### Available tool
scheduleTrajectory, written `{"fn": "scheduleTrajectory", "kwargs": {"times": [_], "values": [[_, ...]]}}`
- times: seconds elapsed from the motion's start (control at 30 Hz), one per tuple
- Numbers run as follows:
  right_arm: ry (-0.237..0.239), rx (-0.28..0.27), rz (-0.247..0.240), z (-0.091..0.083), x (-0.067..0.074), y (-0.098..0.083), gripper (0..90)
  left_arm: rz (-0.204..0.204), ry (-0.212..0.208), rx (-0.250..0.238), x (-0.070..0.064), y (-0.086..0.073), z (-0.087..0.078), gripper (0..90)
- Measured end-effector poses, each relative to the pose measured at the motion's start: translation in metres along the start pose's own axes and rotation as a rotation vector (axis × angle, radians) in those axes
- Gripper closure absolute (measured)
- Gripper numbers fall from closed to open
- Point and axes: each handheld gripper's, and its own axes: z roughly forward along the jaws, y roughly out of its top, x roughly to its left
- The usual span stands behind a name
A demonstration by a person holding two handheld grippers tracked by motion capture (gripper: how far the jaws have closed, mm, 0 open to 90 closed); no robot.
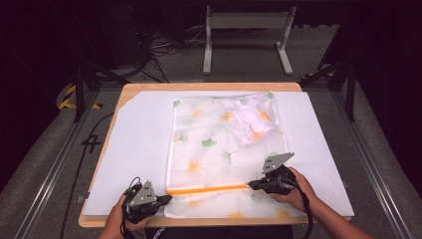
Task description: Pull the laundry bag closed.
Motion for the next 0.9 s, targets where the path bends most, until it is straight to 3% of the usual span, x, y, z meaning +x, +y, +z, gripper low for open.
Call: {"fn": "scheduleTrajectory", "kwargs": {"times": [0.9], "values": [[-0.030, -0.002, 0.050, -0.018, -0.010, -0.024, 90.0, -0.004, -0.006, -0.001, 0.001, 0.000, 0.000, 90.0]]}}
